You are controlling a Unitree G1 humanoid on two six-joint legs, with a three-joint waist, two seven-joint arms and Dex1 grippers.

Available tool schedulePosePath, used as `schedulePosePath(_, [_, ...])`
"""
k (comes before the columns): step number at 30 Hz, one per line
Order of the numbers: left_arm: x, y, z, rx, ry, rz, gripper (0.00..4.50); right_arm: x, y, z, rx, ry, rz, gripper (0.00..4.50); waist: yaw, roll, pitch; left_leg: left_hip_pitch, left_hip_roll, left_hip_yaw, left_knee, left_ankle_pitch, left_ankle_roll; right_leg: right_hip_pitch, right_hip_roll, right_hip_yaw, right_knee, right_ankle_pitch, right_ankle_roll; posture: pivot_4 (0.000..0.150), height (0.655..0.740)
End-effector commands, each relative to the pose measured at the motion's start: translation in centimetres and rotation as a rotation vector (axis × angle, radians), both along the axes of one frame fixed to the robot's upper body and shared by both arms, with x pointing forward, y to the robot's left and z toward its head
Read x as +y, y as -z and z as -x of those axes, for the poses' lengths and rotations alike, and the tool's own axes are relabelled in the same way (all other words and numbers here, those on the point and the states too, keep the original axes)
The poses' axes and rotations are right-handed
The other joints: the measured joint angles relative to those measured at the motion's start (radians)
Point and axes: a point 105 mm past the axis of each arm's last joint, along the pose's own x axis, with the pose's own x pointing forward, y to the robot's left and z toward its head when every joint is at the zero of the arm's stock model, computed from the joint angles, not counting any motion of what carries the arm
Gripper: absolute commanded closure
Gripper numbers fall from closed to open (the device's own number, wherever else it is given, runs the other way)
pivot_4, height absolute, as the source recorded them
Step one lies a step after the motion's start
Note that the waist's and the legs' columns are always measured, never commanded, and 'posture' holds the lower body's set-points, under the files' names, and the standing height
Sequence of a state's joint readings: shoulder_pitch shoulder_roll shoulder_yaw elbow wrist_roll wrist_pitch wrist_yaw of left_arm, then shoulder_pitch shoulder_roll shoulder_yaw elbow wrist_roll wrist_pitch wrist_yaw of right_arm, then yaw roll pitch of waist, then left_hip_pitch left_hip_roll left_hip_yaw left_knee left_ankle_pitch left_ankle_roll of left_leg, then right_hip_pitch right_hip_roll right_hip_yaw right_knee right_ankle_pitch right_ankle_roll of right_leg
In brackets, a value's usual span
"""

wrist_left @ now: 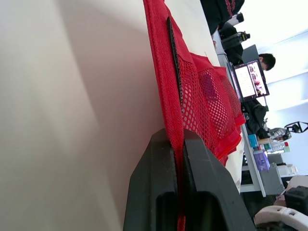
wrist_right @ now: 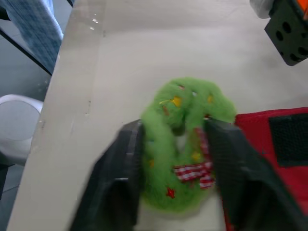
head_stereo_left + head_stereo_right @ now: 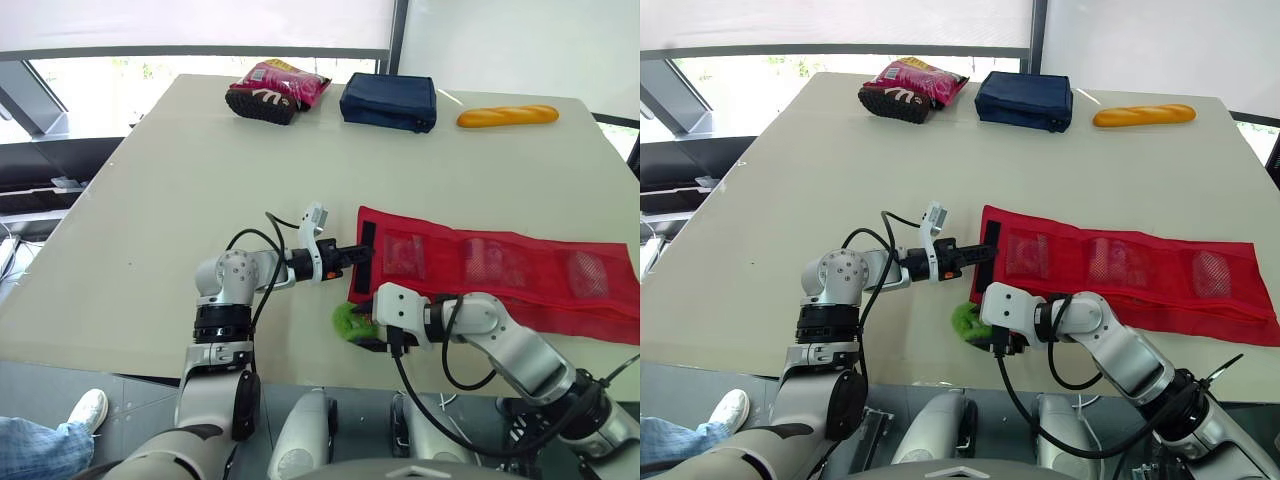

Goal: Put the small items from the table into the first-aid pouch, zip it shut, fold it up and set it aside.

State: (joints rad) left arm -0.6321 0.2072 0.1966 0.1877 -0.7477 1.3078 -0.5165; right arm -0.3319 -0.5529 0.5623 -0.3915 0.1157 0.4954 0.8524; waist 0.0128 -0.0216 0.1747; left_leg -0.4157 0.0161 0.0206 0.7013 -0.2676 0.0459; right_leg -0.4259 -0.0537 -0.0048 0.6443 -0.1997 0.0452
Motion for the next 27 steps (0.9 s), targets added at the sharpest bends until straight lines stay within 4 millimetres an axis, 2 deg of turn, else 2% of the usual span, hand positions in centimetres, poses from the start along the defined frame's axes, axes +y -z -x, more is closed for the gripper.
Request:
schedulePosePath(1, [0.1, -1.1, -0.4, -0.045, -0.007, 0.011, 4.50, -1.1, 1.0, -0.2, 0.014, 0.021, 0.050, 3.40, 0.000, 0.000, 0.000, 0.000, 0.000, 0.000, 0.000, 0.000, 0.000, 0.000, 0.000, 0.000, 0.000, 0.000, 0.000, 0.150, 0.7164])
schedulePosePath(10, [0.2, -1.1, -0.5, -0.044, -0.010, 0.007, 4.50, -1.4, 1.4, -0.3, 0.007, 0.015, 0.069, 3.40, 0.000, 0.000, 0.000, 0.000, 0.000, 0.000, 0.000, 0.000, 0.000, 0.000, 0.000, 0.000, 0.000, 0.000, 0.000, 0.150, 0.7164])
schedulePosePath(13, [0.3, -1.1, -0.5, -0.045, -0.013, 0.005, 4.50, -1.4, 1.4, -0.4, 0.011, 0.014, 0.066, 4.27, 0.000, 0.000, 0.000, 0.000, 0.000, 0.000, 0.000, 0.000, 0.000, 0.000, 0.000, 0.000, 0.000, 0.000, 0.000, 0.150, 0.7164])
schedulePosePath(14, [0.4, -1.1, -0.5, -0.046, -0.014, 0.005, 4.50, -1.4, 1.3, -0.3, 0.014, 0.012, 0.063, 4.40, 0.000, 0.000, 0.000, 0.000, 0.000, 0.000, 0.000, 0.000, 0.000, 0.000, 0.000, 0.000, 0.000, 0.000, 0.000, 0.150, 0.7164])
schedulePosePath(17, [0.4, -1.1, -0.6, -0.049, -0.013, 0.003, 4.50, -1.3, 0.7, -0.5, 0.011, 0.017, 0.039, 4.40, 0.000, 0.000, 0.000, 0.000, 0.000, 0.000, 0.000, 0.000, 0.000, 0.000, 0.000, 0.000, 0.000, 0.000, 0.000, 0.150, 0.7164])
schedulePosePath(20, [0.3, -1.1, -0.6, -0.051, -0.013, 0.002, 4.50, -1.3, -0.6, -0.7, 0.014, 0.033, -0.016, 4.40, 0.000, 0.000, 0.000, 0.000, 0.000, 0.000, 0.000, 0.000, 0.000, 0.000, 0.000, 0.000, 0.000, 0.000, 0.000, 0.150, 0.7164])
schedulePosePath(27, [0.7, -1.0, -0.7, -0.073, -0.023, -0.010, 4.50, -2.1, -6.7, -0.7, 0.031, 0.109, -0.300, 4.40, -0.001, 0.000, 0.000, 0.000, 0.001, 0.000, 0.000, 0.000, 0.000, 0.000, 0.000, 0.000, 0.000, 0.000, 0.000, 0.150, 0.7164])
